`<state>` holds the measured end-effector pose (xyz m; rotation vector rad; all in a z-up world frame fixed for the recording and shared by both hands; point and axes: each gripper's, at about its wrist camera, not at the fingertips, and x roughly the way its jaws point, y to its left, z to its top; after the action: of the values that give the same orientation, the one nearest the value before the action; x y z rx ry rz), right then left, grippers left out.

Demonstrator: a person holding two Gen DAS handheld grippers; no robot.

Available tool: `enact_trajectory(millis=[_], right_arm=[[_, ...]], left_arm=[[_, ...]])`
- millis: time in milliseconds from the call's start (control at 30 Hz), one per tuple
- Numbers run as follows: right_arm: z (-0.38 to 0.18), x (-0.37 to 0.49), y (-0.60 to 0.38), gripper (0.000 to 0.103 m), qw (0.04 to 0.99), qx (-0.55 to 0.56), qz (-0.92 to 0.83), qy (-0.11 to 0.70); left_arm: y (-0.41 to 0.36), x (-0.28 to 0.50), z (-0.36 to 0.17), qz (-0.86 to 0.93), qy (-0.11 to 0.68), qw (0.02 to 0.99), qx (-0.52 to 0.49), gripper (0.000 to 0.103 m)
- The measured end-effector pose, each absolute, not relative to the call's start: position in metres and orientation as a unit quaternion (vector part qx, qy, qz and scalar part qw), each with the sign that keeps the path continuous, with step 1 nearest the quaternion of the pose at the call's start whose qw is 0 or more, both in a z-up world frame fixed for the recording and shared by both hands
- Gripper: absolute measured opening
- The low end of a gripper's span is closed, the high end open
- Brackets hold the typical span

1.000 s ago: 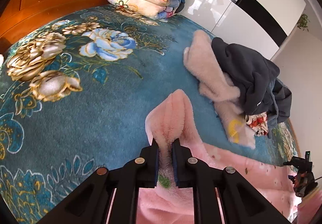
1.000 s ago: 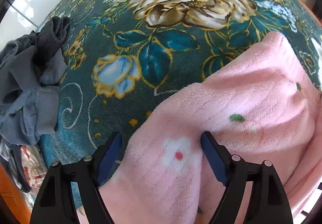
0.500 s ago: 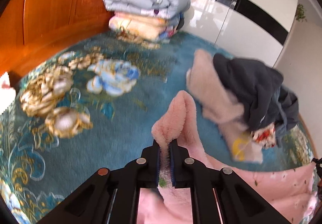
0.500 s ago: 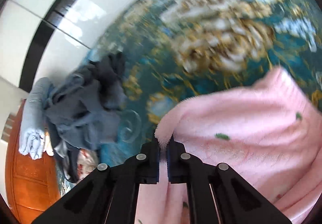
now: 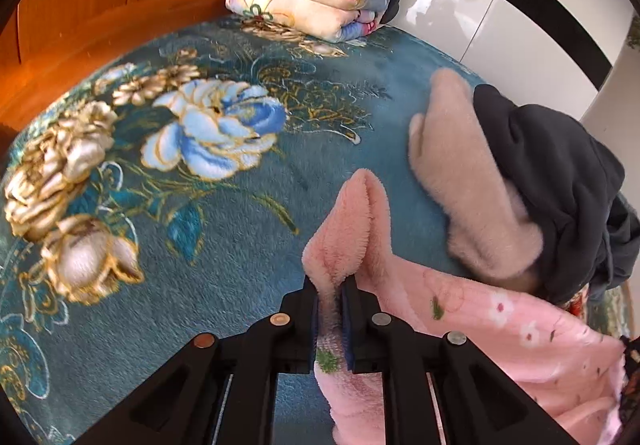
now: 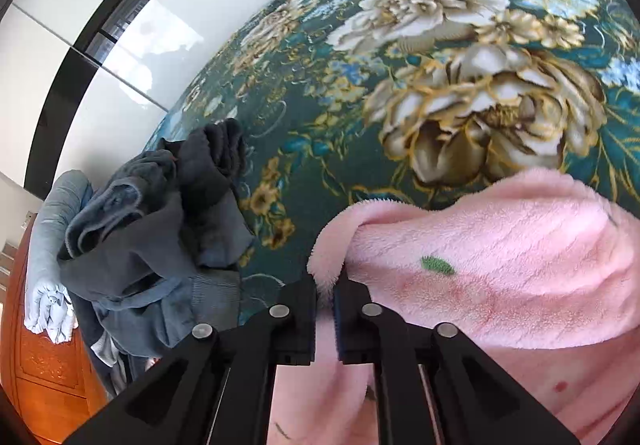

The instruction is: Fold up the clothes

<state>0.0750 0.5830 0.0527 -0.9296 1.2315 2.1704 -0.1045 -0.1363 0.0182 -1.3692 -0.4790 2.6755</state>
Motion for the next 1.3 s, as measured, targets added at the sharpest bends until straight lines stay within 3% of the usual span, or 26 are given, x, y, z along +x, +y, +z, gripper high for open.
enact_trajectory(millis=[33, 100, 133, 300, 400, 533, 667, 800, 867, 1167, 1233, 1300], right_arm=[[0.052, 0.076, 0.584, 0.012, 0.233, -0.336, 0.793, 0.452], [0.057, 0.078, 0.585, 0.034, 0.225, -0.329, 0.801, 0.447], [0.063, 0.081, 0.585, 0.051, 0.223, -0.324, 0.808, 0.439], [0.097, 0.095, 0.559, 0.055, 0.182, -0.306, 0.861, 0.364], [0.105, 0.095, 0.521, 0.055, 0.11, -0.332, 0.885, 0.308], [0.077, 0.085, 0.467, 0.056, 0.012, -0.417, 0.875, 0.246], [0.044, 0.082, 0.434, 0.056, 0.003, -0.481, 0.859, 0.173], [0.03, 0.089, 0.43, 0.056, -0.005, -0.502, 0.851, 0.157], [0.026, 0.092, 0.43, 0.073, -0.006, -0.509, 0.847, 0.152], [0.043, 0.11, 0.414, 0.073, -0.081, -0.471, 0.859, 0.183], [0.043, 0.11, 0.403, 0.073, -0.091, -0.475, 0.859, 0.167], [0.038, 0.105, 0.389, 0.073, -0.087, -0.495, 0.854, 0.135]], left_arm=[[-0.141, -0.102, 0.021, 0.876, -0.173, 0.055, -0.447, 0.023], [-0.151, -0.094, 0.028, 0.873, -0.202, 0.061, -0.44, 0.057], [-0.158, -0.087, 0.034, 0.873, -0.216, 0.065, -0.432, 0.061], [-0.182, -0.04, 0.054, 0.877, -0.23, 0.066, -0.418, 0.07], [-0.18, -0.016, 0.043, 0.867, -0.196, 0.079, -0.452, 0.078], [-0.179, 0.008, -0.001, 0.847, -0.153, 0.045, -0.507, 0.078], [-0.189, 0.022, -0.035, 0.828, -0.204, 0.043, -0.521, 0.078], [-0.189, 0.022, -0.034, 0.823, -0.243, 0.064, -0.51, 0.078], [-0.187, 0.02, -0.035, 0.815, -0.268, 0.082, -0.507, 0.077], [-0.168, 0.02, -0.038, 0.808, -0.279, 0.112, -0.507, 0.075], [-0.164, 0.021, -0.038, 0.812, -0.265, 0.102, -0.51, 0.07], [-0.16, 0.022, -0.038, 0.816, -0.25, 0.089, -0.513, 0.046]])
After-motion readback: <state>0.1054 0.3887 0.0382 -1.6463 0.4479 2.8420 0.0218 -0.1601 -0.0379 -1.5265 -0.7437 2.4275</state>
